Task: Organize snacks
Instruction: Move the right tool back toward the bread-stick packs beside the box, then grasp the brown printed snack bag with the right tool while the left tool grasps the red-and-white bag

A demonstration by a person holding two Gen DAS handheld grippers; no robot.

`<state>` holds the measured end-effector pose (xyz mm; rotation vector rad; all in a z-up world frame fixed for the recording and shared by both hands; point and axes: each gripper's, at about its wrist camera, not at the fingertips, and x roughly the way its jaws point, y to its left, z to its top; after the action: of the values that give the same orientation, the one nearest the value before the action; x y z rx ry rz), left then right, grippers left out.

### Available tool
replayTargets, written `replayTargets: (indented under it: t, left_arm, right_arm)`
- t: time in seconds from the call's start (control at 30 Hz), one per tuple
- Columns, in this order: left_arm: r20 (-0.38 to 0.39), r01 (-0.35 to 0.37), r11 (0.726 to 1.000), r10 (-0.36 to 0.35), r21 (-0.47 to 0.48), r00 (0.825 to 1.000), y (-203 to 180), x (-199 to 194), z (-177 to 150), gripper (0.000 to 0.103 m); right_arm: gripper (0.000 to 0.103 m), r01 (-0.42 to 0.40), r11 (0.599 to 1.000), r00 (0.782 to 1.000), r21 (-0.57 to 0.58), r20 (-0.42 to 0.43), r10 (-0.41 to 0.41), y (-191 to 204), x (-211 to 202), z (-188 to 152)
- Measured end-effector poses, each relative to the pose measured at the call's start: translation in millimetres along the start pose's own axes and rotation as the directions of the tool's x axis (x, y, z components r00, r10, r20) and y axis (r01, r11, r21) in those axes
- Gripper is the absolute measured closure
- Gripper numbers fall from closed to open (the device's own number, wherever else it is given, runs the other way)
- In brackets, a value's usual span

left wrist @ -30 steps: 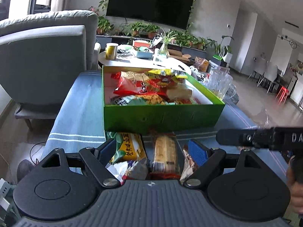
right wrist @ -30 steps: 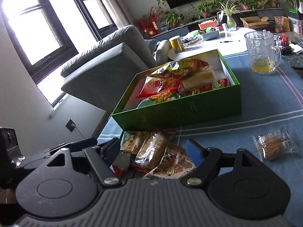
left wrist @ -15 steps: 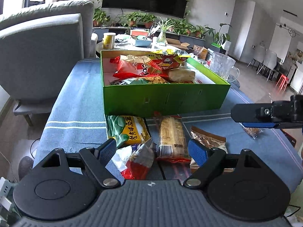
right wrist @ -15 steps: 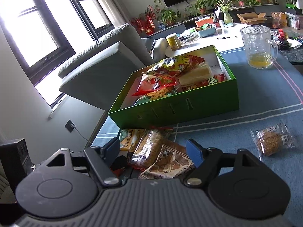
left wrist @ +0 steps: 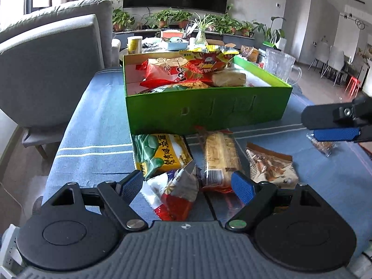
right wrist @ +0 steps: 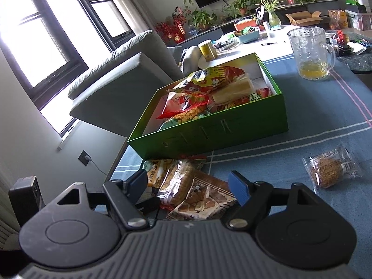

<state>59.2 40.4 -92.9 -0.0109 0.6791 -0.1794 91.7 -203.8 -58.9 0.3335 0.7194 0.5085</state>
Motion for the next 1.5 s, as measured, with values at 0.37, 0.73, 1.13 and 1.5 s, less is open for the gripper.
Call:
replayTargets:
  t: [0.37, 0.73, 1.13, 1.5]
  left_arm:
    - [-0.004, -0.024, 0.999, 0.024, -0.025, 1.000, 14.5, 11.5, -0.9, 0.021]
    - [-0.011, 0.011, 0.999, -0.011, -0.032, 1.000, 13.5, 14.0, -3.5, 0.048]
    - [0.024, 0.026, 0.999, -0.025, -0.043, 0.999, 13.3, -8.8, -0.7, 0.049]
    - [0.106, 0.032, 0.999, -0.030, -0.019, 0.994, 6.9, -36.4, 10.1, 0.049]
  right_arm:
    - [0.044, 0.000, 1.000, 1.000, 0.002, -0.014, 0.000, -0.9, 1.6, -1.3]
    - [0.044, 0.009, 1.000, 0.999, -0.002, -0.032, -0.009, 0.5, 5.6, -2.2]
    - [0.044, 0.016, 1.000, 0.999, -0.001, -0.033, -0.016, -0.6, 5.8, -1.7]
    - [0.044, 0.107, 0.994, 0.993, 0.012, -0.043, -0.107, -9.9, 8.0, -2.6]
